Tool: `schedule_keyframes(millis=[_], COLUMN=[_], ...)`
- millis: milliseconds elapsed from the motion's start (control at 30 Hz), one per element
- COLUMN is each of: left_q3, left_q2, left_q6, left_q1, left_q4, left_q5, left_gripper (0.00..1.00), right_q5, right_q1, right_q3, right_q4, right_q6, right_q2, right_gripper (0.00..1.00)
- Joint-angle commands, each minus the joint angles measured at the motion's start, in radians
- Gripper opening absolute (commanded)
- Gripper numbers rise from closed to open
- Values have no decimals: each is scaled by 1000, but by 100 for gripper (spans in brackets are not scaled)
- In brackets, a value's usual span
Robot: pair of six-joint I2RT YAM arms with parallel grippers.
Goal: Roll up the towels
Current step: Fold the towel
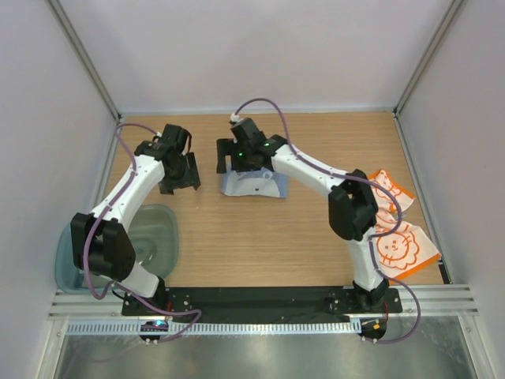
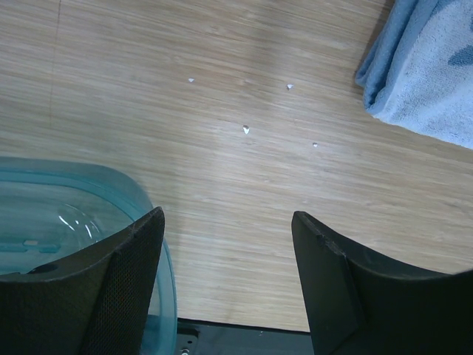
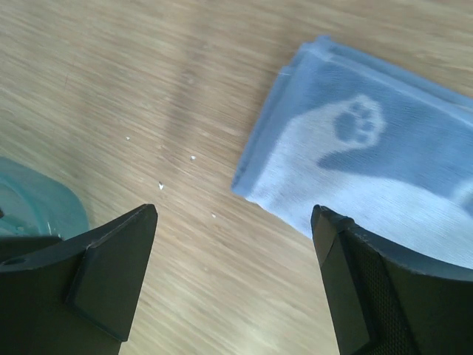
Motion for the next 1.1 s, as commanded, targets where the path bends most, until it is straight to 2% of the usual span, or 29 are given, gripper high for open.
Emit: schedule_keyframes(millis=[0,100,200,367,500,667,900,1067], left_q3=[-3,-5,-7,-7,-2,50,305,611], left_q2=[-37,-27,-21,3,22,74,195,305], left_q6=[2,2,2,2,7,13,22,39], left_q1=[6,6,6,2,-14,-54,-106,-118], left_q4=[25,28,32,28,23,-9,-147,-254], left_q5=[20,37,46,63,52,26,20,12], left_gripper=[71,71,70,70,70,70,70,71], right_q5=[23,-50,-89,-56,22,20,23,4], right_q1=[-86,-187,-243,-246,-244,-241,-206,-195], right_q3=[-111,-277,-332,-348,-401,-479,-564,-608], right_q4=[10,67,78,21,9,9,18,43], right_q6=[-8,36,36,10,9,2,2,22], right_q2=[-178,-230,-217,-162,-157,-152,-161,-171], right_gripper=[93,90,86,82,82,82,82,82])
